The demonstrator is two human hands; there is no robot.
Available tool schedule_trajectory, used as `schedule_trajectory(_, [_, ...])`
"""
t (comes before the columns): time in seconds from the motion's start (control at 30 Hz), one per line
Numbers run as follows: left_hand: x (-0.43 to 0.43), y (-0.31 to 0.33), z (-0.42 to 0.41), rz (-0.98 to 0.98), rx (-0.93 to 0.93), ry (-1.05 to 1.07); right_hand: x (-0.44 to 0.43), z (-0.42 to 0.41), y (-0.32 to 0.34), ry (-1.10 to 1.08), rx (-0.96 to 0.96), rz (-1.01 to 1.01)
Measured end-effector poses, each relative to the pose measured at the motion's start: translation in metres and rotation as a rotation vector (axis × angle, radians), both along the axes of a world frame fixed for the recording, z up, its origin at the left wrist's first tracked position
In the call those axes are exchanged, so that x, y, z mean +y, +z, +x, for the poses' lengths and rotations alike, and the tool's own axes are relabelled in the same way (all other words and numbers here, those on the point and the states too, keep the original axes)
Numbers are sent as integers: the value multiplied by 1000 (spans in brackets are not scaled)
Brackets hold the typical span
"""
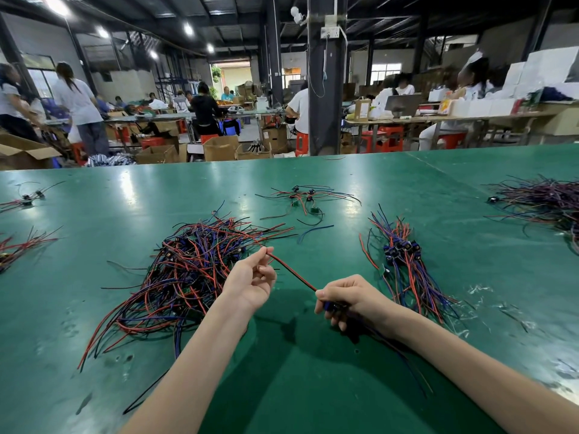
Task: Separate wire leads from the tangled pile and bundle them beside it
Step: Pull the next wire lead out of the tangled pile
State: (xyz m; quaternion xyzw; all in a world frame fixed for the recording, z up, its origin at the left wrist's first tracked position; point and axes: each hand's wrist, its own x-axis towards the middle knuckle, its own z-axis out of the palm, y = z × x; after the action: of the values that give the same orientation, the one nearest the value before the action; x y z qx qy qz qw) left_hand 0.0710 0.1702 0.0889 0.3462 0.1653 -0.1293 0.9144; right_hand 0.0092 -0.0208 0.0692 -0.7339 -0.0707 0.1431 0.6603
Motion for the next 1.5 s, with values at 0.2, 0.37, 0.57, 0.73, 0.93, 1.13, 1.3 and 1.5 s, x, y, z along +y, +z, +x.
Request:
schedule_trajectory(0.2, [-1,-2,-3,-47,46,-30,-3,0,4,60,6,-18])
schedule_trajectory(0.37, [-10,-8,-5,85,-45,39,-7,2,6,136,70,93])
schedule_trajectory(0.57, [-23,-12,-15,246,-103,-8,-10,8,8,-18,49,220])
schedule_trajectory(0.73, [-42,-13,-32,631,-276,-279,-16,16,12,-235,13,365])
schedule_trajectory(0.93, [-63,-19,-54,718,-461,-425,-25,20,14,-322,-8,429])
schedule_trajectory(1.13, [-62,-20,-55,722,-445,-361,-24,21,12,-256,-18,459])
schedule_trajectory(1.3, [-62,-20,-54,707,-455,-325,-23,22,10,-195,-13,458])
schedule_trajectory(1.5, [-61,-21,-51,752,-544,-259,-21,19,7,-111,29,298])
